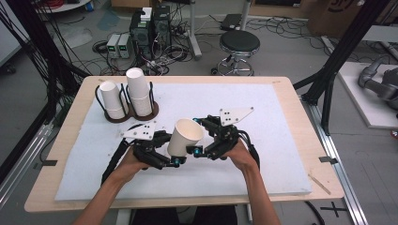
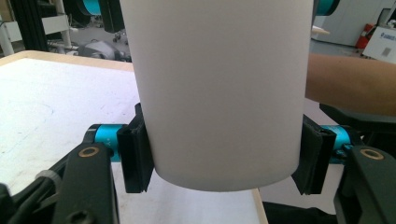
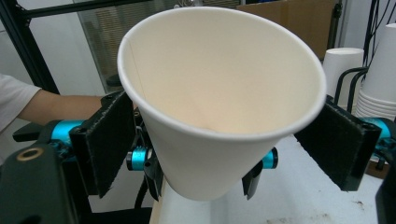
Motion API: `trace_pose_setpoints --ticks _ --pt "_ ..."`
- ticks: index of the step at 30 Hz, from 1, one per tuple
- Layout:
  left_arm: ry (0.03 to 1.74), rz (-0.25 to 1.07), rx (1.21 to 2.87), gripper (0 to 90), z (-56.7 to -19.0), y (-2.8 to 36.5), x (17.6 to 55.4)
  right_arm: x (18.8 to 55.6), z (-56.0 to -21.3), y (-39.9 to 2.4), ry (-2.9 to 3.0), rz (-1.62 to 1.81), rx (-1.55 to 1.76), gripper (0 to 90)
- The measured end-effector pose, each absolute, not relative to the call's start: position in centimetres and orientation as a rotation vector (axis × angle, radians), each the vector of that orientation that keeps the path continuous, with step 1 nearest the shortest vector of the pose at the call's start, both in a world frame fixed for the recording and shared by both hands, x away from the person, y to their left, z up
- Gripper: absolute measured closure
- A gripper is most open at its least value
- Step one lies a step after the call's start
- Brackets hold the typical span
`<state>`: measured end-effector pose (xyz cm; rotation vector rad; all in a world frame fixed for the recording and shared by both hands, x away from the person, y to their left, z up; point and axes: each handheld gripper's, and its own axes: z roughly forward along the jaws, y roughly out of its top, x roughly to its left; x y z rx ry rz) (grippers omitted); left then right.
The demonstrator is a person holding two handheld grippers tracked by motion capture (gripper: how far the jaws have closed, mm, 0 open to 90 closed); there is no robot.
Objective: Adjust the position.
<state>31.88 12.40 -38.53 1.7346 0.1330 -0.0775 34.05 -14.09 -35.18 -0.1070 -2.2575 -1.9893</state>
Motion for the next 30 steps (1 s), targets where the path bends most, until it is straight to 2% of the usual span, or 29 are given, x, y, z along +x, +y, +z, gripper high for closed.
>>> trace_pose_setpoints --ticks 20,24,30 --pt "0.117 -0.065 1.719 35.2 -39.2 11.4 31.7 34.3 -35.2 -13.8 -2.211 -1.992 -0.085 15.6" --pt "0.115 -0.061 1.730 35.1 -39.3 11.2 31.6 34.3 -35.2 -13.7 -2.199 -1.996 -0.070 21.0" --pt "0.109 -0.056 1.733 35.2 -39.3 11.2 31.6 34.3 -35.2 -13.7 -2.195 -1.996 -0.061 24.2"
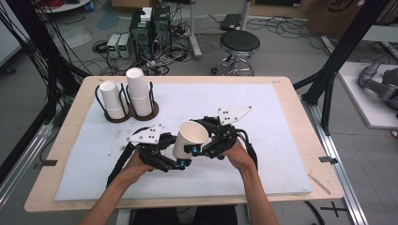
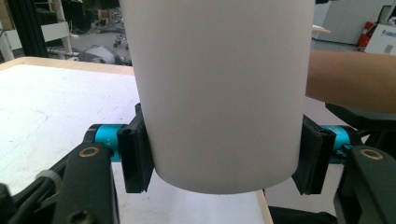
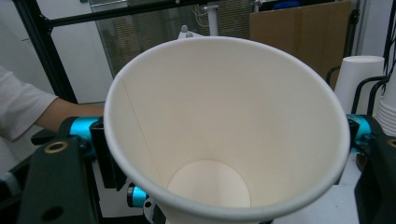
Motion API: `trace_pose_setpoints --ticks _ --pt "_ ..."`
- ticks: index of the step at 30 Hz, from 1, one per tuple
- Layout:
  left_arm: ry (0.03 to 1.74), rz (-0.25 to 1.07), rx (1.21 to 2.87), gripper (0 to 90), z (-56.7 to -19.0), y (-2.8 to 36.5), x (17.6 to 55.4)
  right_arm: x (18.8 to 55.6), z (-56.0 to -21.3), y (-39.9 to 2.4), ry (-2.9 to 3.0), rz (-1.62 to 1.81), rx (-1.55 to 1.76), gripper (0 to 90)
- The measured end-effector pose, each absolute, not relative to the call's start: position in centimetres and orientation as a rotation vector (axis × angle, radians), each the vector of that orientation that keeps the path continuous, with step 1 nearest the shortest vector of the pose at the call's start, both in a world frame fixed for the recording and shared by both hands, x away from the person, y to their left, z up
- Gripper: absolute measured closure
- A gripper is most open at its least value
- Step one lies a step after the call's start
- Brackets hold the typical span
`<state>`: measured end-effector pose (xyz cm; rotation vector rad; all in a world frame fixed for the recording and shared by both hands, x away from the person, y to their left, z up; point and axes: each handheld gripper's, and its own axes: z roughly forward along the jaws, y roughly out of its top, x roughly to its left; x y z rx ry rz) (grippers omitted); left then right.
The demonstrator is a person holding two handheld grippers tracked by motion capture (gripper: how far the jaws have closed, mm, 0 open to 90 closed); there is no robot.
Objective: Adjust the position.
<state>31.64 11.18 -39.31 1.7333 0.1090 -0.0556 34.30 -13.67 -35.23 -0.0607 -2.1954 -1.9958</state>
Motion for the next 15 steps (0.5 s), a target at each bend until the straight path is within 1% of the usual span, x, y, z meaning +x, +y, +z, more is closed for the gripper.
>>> trace_pose_setpoints --ticks 8,11,13,15 --pt "0.112 -0.054 1.741 35.0 -39.28 11.21 31.61 34.25 -35.23 -13.63 -2.206 -1.990 -0.062 24.9" --pt "0.110 -0.025 1.743 33.5 -39.23 11.19 31.39 34.20 -35.21 -13.61 -2.211 -1.988 -0.057 24.8" --pt "0.115 -0.024 1.733 20.1 -39.24 11.13 31.29 34.11 -35.17 -13.61 -2.229 -1.996 -0.071 24.9" --pt "0.136 -0.009 1.747 11.8 -39.30 11.10 31.19 34.18 -35.16 -13.72 -2.226 -1.999 -0.082 24.9"
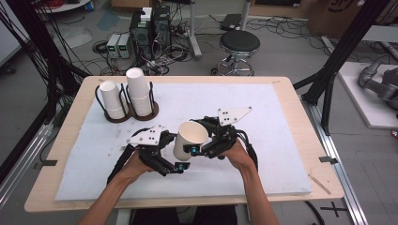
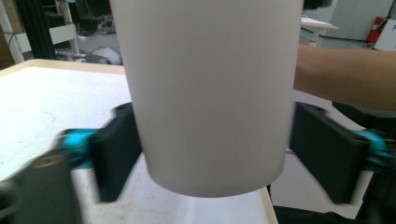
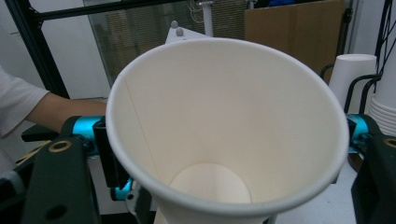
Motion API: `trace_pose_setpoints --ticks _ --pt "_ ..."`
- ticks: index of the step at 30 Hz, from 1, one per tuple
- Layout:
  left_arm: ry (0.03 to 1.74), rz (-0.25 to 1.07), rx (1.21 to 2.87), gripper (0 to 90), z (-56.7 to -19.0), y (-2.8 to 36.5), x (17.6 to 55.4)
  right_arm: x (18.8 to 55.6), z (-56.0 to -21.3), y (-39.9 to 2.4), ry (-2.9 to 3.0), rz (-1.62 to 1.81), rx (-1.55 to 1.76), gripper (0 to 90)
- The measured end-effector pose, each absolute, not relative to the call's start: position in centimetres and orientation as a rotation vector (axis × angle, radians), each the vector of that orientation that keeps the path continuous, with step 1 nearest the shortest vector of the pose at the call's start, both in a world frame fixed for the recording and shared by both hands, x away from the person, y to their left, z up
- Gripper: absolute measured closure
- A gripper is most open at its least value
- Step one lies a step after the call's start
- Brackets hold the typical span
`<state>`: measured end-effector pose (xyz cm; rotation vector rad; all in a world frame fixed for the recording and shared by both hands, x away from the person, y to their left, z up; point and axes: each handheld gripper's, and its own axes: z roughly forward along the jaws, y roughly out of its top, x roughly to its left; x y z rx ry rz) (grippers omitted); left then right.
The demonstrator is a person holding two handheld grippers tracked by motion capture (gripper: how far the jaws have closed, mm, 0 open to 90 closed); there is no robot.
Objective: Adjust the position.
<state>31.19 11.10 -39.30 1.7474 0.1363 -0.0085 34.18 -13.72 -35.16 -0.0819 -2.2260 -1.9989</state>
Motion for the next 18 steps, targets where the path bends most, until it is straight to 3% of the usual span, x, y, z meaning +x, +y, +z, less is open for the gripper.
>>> trace_pose_setpoints --ticks 2,12,18 --pt "0.158 -0.007 1.755 6.6 -39.4 11.1 31.2 34.3 -35.1 -13.8 -2.223 -2.003 -0.084 25.0" --pt "0.181 0.004 1.767 6.6 -39.3 11.5 31.2 34.2 -35.0 -13.9 -2.256 -2.003 -0.096 25.1" --pt "0.254 0.083 1.822 6.6 -39.2 12.7 31.1 34.1 -35.0 -14.0 -2.310 -1.996 -0.121 25.2"
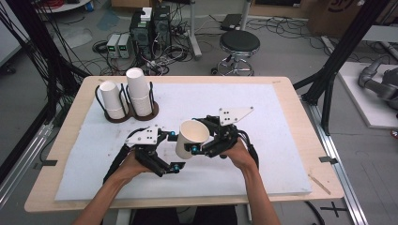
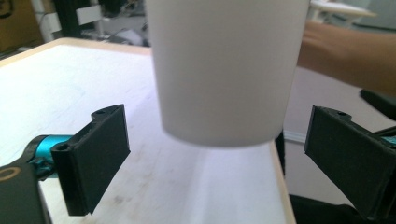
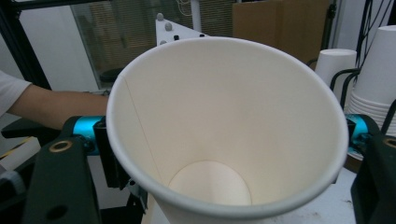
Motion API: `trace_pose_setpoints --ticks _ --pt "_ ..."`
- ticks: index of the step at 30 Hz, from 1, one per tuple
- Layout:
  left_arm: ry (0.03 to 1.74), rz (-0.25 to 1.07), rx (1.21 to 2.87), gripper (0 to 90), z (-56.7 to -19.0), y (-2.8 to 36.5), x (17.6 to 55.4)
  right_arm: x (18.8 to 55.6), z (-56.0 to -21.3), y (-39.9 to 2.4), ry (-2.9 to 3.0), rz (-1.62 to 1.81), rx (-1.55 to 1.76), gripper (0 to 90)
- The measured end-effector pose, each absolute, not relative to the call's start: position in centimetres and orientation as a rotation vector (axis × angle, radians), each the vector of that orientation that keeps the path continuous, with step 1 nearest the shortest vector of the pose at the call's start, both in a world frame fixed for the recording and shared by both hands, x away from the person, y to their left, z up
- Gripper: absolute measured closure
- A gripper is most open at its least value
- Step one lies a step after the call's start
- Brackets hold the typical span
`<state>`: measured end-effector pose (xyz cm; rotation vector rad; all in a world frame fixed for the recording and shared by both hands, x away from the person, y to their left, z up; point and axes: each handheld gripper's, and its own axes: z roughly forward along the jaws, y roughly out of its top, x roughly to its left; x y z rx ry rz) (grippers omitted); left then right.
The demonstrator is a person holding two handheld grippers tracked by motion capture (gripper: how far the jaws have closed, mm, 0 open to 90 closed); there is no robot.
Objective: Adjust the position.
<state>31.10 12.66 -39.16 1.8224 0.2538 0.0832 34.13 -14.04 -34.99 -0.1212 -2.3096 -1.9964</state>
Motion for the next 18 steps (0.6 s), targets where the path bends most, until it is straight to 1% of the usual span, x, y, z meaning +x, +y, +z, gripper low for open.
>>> trace_pose_setpoints --ticks 1,11,13,18 --pt "0.275 0.110 1.833 6.6 -39.1 13.0 31.1 34.1 -35.0 -14.1 -2.319 -1.998 -0.130 25.1" --pt "0.433 0.211 1.850 6.6 -39.8 16.6 31.4 34.3 -35.0 -14.8 -2.413 -2.007 -0.252 25.2" --pt "0.459 0.248 1.862 6.6 -40.1 17.3 31.4 34.4 -35.0 -15.0 -2.428 -2.011 -0.275 25.3" --pt "0.535 0.301 1.835 6.6 -40.7 19.0 31.5 34.5 -35.0 -15.1 -2.458 -2.013 -0.319 25.3"
